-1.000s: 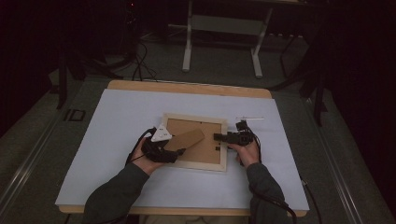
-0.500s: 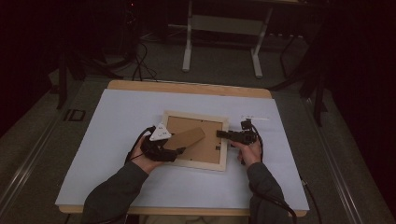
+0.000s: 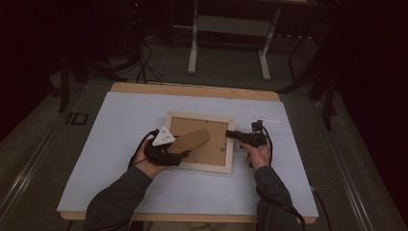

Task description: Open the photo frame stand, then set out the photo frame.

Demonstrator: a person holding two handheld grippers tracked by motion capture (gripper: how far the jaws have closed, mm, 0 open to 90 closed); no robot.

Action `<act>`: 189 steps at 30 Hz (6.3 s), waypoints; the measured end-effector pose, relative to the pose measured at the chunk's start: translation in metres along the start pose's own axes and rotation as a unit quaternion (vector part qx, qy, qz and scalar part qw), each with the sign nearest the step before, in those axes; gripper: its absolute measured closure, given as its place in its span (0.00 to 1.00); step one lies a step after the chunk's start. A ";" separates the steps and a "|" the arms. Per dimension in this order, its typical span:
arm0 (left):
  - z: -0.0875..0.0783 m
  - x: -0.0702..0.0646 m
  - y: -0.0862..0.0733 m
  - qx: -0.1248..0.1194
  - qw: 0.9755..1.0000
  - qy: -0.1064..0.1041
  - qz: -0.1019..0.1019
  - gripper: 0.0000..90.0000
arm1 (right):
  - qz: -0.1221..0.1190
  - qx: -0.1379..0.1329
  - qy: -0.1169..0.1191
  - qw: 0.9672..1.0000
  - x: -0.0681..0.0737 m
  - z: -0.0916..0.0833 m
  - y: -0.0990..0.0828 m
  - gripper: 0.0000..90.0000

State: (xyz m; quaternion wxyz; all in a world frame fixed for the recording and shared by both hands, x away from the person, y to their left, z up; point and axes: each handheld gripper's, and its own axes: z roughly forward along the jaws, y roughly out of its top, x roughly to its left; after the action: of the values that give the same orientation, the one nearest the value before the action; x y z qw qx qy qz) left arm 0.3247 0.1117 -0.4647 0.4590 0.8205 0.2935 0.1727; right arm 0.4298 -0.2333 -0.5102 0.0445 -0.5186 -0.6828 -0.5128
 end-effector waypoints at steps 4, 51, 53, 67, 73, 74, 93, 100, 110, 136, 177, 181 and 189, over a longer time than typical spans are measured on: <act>0.000 0.001 0.001 -0.001 1.000 -0.006 -0.002 0.40 | 0.000 -0.010 0.000 1.000 0.002 -0.001 0.000 0.66; 0.011 0.013 -0.003 0.040 0.995 -0.078 -0.045 0.66 | -0.122 -0.091 0.006 0.988 0.032 -0.021 0.007 0.69; 0.010 0.013 -0.003 0.039 0.995 -0.079 -0.046 0.67 | -0.128 -0.092 0.006 0.987 0.033 -0.021 0.008 0.69; 0.016 0.011 0.003 0.052 0.996 -0.059 -0.030 0.74 | -0.155 -0.106 -0.004 0.982 0.037 -0.028 0.009 0.70; 0.022 0.011 0.007 0.053 0.997 -0.047 -0.025 0.75 | -0.163 -0.116 -0.016 0.980 0.038 -0.032 0.010 0.70; 0.023 0.011 0.007 0.052 0.997 -0.045 -0.025 0.75 | -0.164 -0.116 -0.018 0.979 0.037 -0.033 0.010 0.70; 0.041 0.017 0.011 0.058 0.998 -0.010 -0.016 0.76 | -0.193 -0.126 -0.037 0.973 0.040 -0.042 0.016 0.68; 0.044 0.018 0.007 0.059 0.998 -0.001 -0.020 0.76 | -0.213 -0.124 -0.036 0.968 0.043 -0.045 0.014 0.67; 0.045 0.017 0.005 0.057 0.998 0.020 -0.017 0.78 | -0.241 -0.121 -0.047 0.962 0.052 -0.042 0.013 0.66; 0.035 -0.011 -0.002 0.042 0.999 0.029 0.015 0.83 | -0.271 -0.115 -0.057 0.954 0.062 -0.049 0.001 0.64; 0.032 -0.032 -0.018 0.029 0.999 0.006 0.022 0.84 | -0.286 -0.111 -0.037 0.951 0.066 -0.059 -0.019 0.60; 0.033 -0.034 -0.019 0.031 0.999 0.002 0.022 0.83 | -0.288 -0.109 -0.036 0.951 0.066 -0.058 -0.021 0.60; 0.034 -0.037 -0.022 0.035 0.999 -0.002 0.022 0.83 | -0.292 -0.109 -0.030 0.950 0.066 -0.060 -0.025 0.59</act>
State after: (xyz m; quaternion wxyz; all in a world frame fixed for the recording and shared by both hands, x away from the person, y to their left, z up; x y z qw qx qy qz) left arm 0.3079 0.0753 -0.5016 0.4270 0.8425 0.2805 0.1711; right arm 0.3524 -0.2329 -0.4594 -0.1843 -0.3138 -0.7454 -0.5585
